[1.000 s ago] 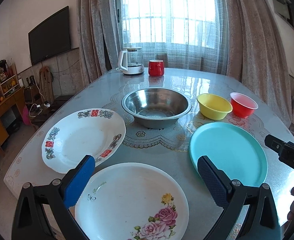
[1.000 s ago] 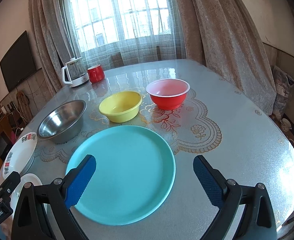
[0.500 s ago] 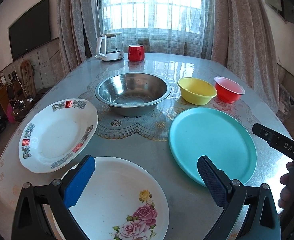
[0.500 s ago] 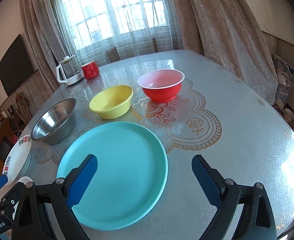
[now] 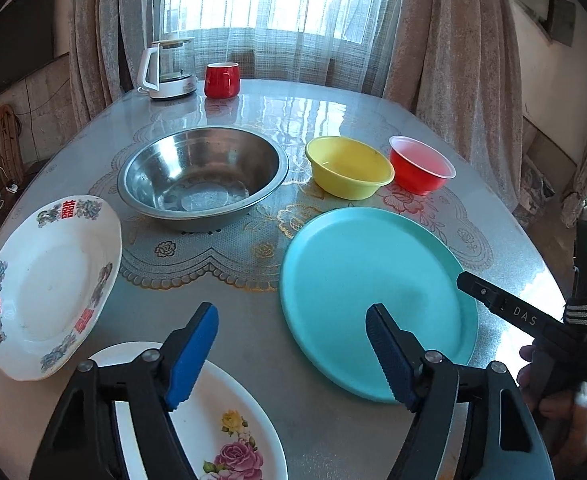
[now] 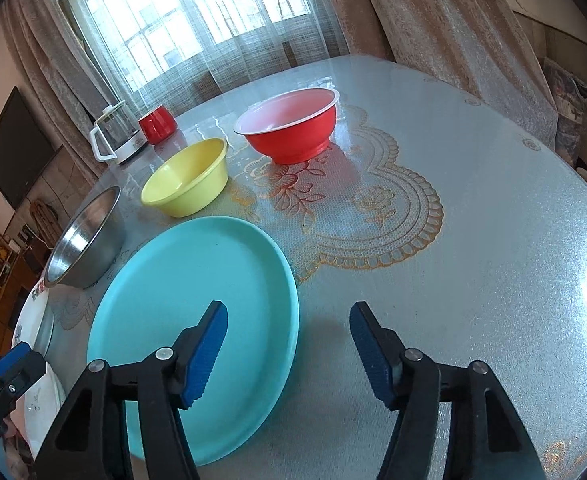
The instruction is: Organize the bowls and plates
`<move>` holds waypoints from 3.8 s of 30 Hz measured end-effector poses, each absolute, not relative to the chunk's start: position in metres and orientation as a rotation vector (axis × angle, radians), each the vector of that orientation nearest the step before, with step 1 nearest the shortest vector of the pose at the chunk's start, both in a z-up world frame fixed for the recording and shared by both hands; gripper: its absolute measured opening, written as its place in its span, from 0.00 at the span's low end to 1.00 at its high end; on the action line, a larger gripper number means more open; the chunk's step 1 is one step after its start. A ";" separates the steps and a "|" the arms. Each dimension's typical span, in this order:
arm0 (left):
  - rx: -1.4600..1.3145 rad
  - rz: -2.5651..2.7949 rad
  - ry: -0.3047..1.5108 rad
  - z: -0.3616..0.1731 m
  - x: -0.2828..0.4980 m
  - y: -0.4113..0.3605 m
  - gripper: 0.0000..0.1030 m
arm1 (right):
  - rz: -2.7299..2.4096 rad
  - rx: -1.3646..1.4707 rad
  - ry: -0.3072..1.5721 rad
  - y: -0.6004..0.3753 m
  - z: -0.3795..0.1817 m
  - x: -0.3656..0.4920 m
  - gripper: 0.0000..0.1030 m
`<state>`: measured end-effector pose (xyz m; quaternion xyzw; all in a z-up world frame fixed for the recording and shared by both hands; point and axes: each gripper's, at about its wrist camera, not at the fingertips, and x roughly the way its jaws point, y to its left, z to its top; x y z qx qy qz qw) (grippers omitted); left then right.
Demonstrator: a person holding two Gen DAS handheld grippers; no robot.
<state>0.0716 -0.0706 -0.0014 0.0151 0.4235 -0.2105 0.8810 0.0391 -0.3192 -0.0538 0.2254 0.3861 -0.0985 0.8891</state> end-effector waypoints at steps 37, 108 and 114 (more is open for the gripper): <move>0.261 -0.299 0.957 -0.043 0.107 -0.091 0.12 | -0.129 0.371 0.859 -0.295 -0.056 0.054 0.22; 0.122 -0.387 0.955 -0.037 0.119 -0.038 0.10 | -0.169 0.149 0.933 -0.250 -0.052 0.068 0.14; 0.104 -0.357 0.935 -0.037 0.117 -0.039 0.10 | -0.156 0.187 0.940 -0.259 -0.053 0.064 0.14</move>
